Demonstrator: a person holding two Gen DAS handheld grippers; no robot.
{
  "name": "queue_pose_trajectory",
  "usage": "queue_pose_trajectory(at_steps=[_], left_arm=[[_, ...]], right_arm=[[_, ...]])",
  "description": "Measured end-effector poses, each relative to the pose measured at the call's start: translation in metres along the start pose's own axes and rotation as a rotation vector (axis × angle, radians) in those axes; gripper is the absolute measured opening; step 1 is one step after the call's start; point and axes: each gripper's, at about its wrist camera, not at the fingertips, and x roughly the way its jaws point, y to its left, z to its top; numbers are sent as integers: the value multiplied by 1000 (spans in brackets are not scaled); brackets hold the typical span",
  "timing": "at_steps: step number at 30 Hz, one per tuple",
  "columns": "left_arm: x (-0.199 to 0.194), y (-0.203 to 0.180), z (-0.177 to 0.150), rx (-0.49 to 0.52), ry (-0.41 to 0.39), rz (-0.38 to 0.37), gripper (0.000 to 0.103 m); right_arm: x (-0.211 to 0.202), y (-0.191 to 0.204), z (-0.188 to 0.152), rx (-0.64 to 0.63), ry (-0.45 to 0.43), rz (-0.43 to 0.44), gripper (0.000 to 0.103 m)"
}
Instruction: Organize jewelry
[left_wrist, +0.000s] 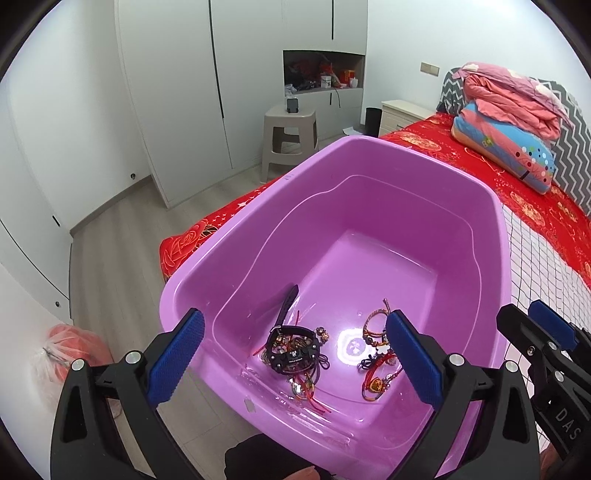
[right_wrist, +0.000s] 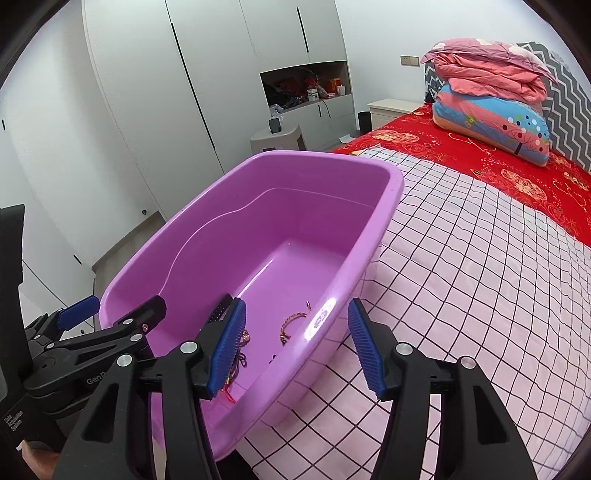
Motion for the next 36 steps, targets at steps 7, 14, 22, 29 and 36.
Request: queue_pose_trajectory(at_steps=[7,14,22,29,36], left_arm=[[-3,-3,-1,1,4,2,97],[-7,-5,-3,6,-4,-6,97],[-8,-7,-4,11,-2,-10,97],[-9,-7,-4,13,-7,-11,97],[-9,-7,-4,12,-7,-6,97]], right_arm=[[-3,-4,-4,6,-1,-5,55],[-8,-7,-8,10,-8,-5,55],[-11,-8,-10,8,-4,-7,55],[-11,-8,-9,8,-5,-8,55],[-12,-8,-9,7,-6,-9,55]])
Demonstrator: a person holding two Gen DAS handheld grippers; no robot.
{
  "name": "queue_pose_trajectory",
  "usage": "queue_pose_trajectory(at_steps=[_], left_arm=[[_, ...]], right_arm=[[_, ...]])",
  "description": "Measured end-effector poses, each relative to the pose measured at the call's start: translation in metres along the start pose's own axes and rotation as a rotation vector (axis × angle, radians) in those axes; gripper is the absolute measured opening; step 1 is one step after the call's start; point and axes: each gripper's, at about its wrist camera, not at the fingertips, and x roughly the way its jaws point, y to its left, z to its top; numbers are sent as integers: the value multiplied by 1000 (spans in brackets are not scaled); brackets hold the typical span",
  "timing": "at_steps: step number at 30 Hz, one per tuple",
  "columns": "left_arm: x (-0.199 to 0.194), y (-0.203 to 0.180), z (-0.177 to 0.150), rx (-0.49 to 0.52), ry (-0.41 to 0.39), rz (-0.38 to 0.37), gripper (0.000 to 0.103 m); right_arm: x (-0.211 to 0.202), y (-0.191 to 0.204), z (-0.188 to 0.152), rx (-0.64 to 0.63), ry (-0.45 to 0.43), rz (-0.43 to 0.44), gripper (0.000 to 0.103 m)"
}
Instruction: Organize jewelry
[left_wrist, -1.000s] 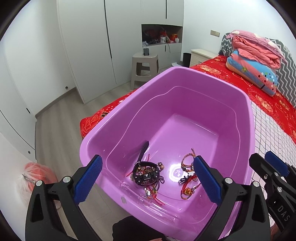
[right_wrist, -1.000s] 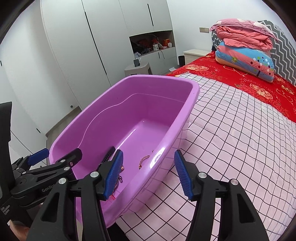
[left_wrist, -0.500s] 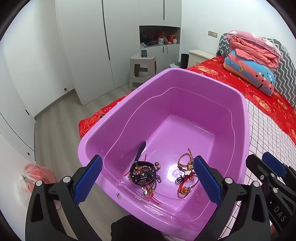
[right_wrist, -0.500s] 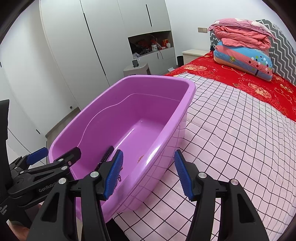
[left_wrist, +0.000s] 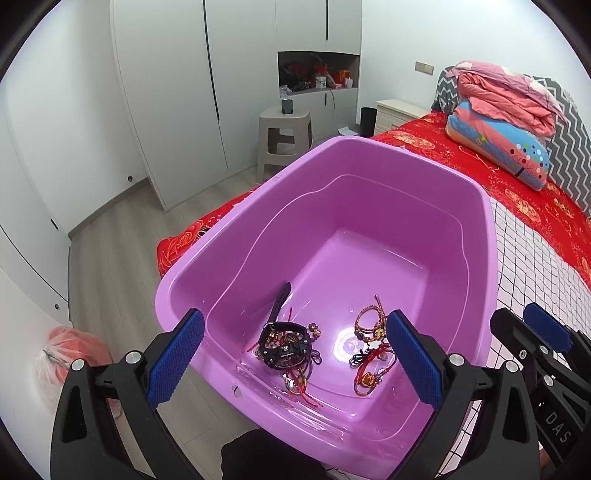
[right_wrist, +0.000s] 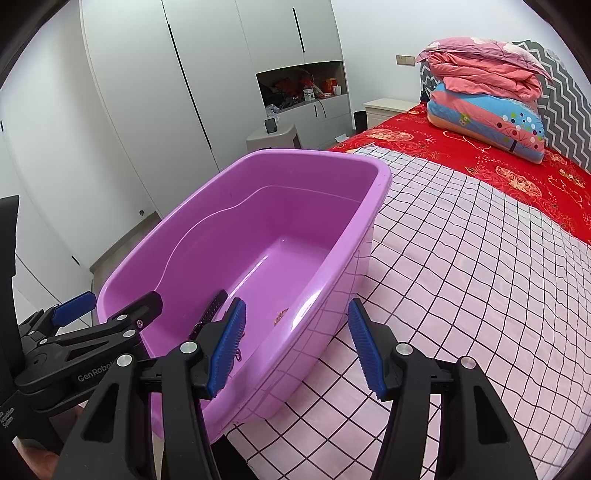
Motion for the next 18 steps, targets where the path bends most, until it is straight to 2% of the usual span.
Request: queue_pose_trajectory(at_steps=[11,18], left_arm=[[3,3,2,-18,11,-3,97],[-3,5,1,-26,-25,-32,96]], right_arm=[[1,0,-1,-4,6,-3,55],[3,-1,-1,-5,9,-2,55]])
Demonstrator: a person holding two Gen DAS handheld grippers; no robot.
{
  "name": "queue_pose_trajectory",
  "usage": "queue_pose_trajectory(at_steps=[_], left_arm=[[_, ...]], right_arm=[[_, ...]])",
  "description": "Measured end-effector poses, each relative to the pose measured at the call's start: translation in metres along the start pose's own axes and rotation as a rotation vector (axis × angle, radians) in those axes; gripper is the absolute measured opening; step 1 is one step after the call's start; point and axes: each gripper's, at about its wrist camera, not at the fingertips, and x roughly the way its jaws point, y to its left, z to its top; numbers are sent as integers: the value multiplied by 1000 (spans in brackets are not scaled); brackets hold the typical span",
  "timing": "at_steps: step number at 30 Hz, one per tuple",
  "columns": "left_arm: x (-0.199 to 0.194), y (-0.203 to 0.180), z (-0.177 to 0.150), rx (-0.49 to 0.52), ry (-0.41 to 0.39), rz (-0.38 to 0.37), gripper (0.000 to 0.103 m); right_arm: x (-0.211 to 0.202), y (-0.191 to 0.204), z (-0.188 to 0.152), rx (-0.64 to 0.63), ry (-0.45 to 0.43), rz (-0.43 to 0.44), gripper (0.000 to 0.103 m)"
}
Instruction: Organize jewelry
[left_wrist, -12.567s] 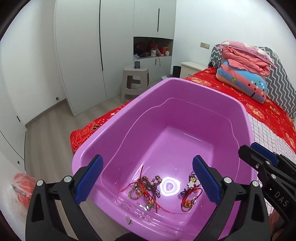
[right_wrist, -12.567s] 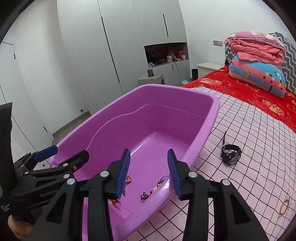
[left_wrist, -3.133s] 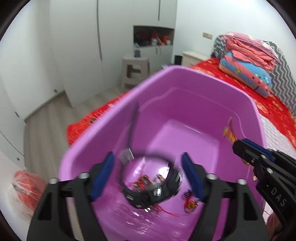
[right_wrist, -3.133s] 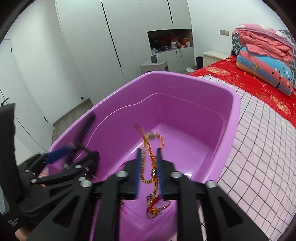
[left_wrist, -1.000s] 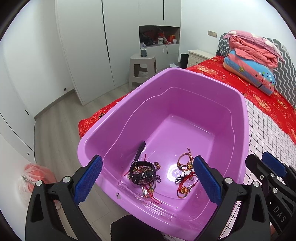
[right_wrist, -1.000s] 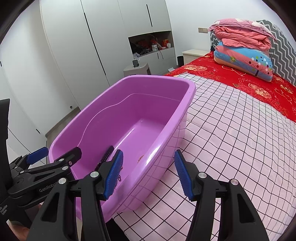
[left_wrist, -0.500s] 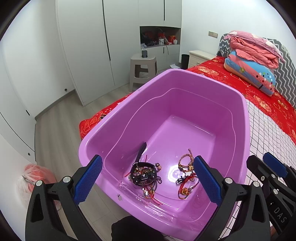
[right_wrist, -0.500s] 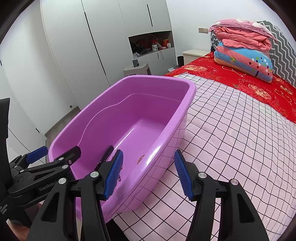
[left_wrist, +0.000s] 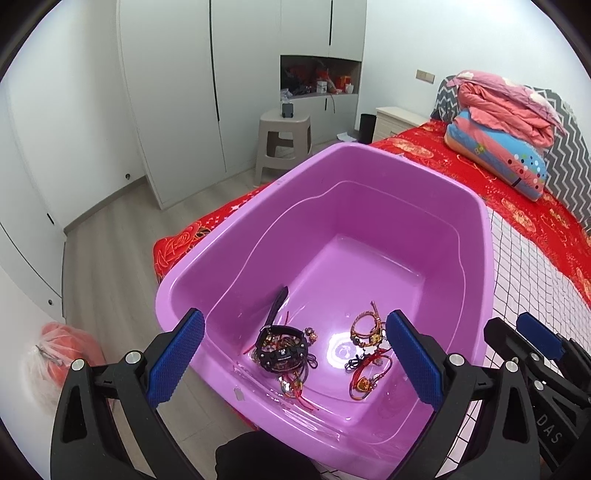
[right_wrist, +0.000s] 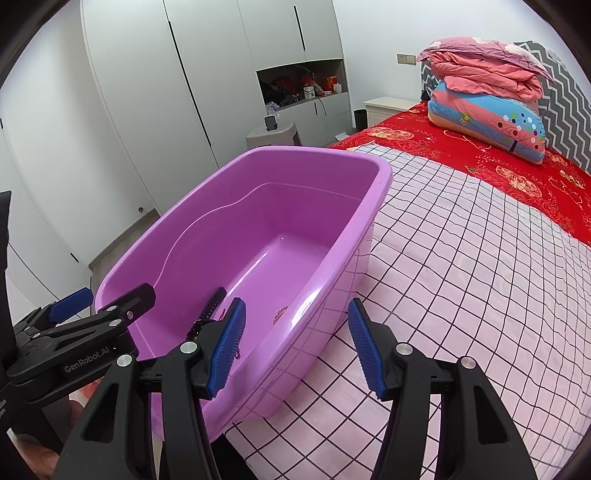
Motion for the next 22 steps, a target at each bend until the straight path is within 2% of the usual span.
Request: queue_pose_trajectory(at_steps=[6,13,22], left_arm=[[-4,-6,-1,25,-25,-28,96],[-3,-12,0,53,-18,-4,97],[1,-9,0,39,0,3,97]], right_arm=[[1,0,-1,1,2,0,55],[1,0,-1,2,1,-1,55],[2,0,-3,1,0,0,55]])
